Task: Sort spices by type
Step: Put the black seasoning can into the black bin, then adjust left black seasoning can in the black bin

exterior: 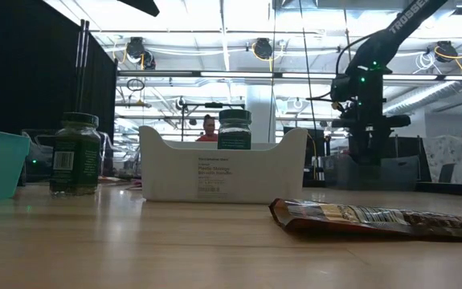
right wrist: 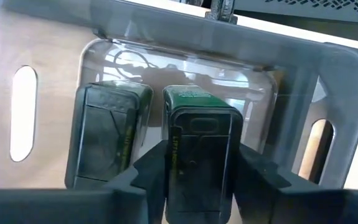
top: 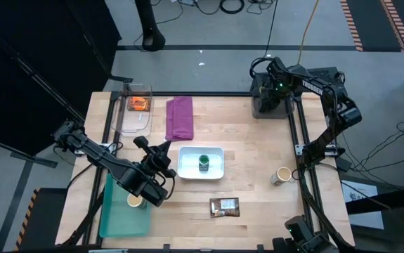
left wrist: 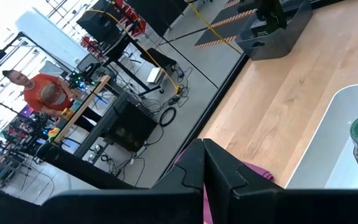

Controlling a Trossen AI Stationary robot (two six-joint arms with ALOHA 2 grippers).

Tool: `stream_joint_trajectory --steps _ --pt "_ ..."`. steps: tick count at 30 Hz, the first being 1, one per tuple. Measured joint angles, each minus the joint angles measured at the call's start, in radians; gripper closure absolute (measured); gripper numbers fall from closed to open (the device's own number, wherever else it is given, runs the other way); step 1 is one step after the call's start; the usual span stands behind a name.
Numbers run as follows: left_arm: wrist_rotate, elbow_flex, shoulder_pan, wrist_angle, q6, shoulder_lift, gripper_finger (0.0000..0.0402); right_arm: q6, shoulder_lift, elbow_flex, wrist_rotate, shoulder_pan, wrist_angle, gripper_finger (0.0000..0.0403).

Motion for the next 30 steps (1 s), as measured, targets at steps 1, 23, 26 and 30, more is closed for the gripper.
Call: stream_joint_trajectory --steps 1,23,26,30 --pt "0.0 0.0 0.0 0.0 0.0 0.0 0.0397 -0.001 0.0 0.0 0.0 0.0 0.0 0.0259" --pt "0.0 0.0 0.0 0.0 0.0 0.0 0.0397 -0.049 -0.058 0.149 -0.001 0.002 -0.081 0.0262" --pt "0.0 0.0 0.0 0.0 0.0 0.0 0.0397 -0.089 -0.124 0.15 -0.004 0.041 -0.104 0.0262" --pt "0.001 0.0 0.0 0.002 0.0 0.0 0.0397 -0.091 -0.229 0.15 0.021 0.143 -0.142 0.0262"
